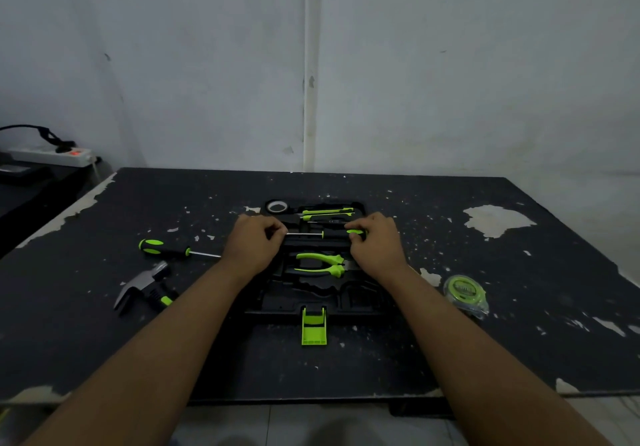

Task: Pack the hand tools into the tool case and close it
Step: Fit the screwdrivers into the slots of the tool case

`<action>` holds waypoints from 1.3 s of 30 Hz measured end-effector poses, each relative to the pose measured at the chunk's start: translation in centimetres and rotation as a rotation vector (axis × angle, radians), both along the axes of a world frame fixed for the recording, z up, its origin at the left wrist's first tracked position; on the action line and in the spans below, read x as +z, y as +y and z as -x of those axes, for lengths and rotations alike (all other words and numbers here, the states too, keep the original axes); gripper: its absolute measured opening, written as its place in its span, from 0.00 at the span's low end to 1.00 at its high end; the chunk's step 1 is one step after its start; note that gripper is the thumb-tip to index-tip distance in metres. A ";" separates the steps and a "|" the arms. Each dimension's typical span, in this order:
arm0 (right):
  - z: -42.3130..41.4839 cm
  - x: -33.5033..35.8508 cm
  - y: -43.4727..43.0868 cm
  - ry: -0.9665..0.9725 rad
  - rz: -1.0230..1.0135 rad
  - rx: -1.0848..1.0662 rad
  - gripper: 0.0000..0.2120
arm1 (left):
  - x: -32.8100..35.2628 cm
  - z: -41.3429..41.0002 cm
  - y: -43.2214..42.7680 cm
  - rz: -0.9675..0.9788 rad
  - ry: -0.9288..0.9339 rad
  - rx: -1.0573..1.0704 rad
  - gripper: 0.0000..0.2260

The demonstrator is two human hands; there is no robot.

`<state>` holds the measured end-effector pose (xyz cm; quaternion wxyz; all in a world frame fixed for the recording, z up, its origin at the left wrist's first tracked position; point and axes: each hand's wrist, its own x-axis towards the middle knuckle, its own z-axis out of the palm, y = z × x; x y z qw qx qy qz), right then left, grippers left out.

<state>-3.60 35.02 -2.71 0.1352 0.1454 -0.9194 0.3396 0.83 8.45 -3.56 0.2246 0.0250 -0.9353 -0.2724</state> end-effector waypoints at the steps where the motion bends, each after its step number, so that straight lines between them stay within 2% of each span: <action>1: 0.0 0.0 -0.1 0.005 -0.015 -0.003 0.13 | 0.0 0.0 0.0 0.009 0.001 -0.004 0.06; 6: 0.0 -0.2 -0.3 0.079 -0.102 -0.034 0.13 | 0.2 -0.1 0.1 0.060 -0.006 -0.026 0.08; 10: -0.5 0.1 -0.4 0.129 -0.131 0.038 0.12 | 0.3 -0.3 -0.1 0.045 0.008 -0.057 0.09; 17: -0.2 0.0 -0.3 0.114 -0.224 0.124 0.14 | 1.0 -1.0 0.4 0.065 -0.016 -0.065 0.14; 21: -0.3 0.1 -0.4 0.121 -0.221 0.140 0.15 | 1.1 -1.1 0.8 0.111 -0.030 -0.086 0.11; 29: -0.6 0.8 -0.8 0.162 -0.324 0.194 0.16 | 1.3 -1.2 1.5 0.316 -0.039 -0.202 0.24; 39: -0.5 0.8 -0.8 0.160 -0.266 0.230 0.14 | 1.3 -0.9 1.6 0.331 -0.017 -0.278 0.15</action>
